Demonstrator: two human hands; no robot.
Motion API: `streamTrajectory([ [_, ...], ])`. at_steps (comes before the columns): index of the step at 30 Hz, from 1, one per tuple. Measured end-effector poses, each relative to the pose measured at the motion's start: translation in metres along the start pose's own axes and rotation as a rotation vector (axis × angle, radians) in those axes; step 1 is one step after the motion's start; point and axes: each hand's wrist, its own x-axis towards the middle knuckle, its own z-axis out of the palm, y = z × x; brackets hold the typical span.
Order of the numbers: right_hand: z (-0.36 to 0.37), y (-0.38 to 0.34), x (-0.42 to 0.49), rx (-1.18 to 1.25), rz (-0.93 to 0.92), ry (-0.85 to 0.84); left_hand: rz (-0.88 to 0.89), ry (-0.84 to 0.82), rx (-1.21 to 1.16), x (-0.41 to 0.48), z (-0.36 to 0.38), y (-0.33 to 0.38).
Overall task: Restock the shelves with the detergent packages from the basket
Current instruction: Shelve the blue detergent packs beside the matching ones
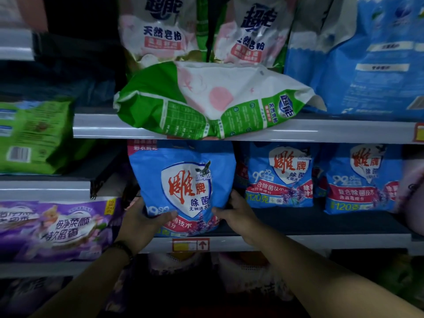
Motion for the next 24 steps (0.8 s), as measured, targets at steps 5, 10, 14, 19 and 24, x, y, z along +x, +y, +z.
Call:
streamTrajectory([
  [5,-0.011,-0.009,0.005,0.027,0.038,0.125,-0.135,0.082,-0.158,0.004,0.007,0.018],
  [10,-0.053,-0.017,-0.005,0.033,-0.010,0.214,-0.144,0.022,-0.275,0.002,0.044,0.040],
  [14,-0.102,-0.016,-0.019,-0.010,-0.069,0.328,-0.183,-0.068,-0.346,0.006,0.094,0.047],
  [19,-0.163,-0.008,-0.031,-0.054,-0.084,0.493,-0.190,-0.104,-0.349,0.022,0.170,0.057],
  [24,-0.219,-0.002,-0.027,-0.148,-0.078,0.636,-0.181,-0.193,-0.358,0.034,0.232,0.063],
])
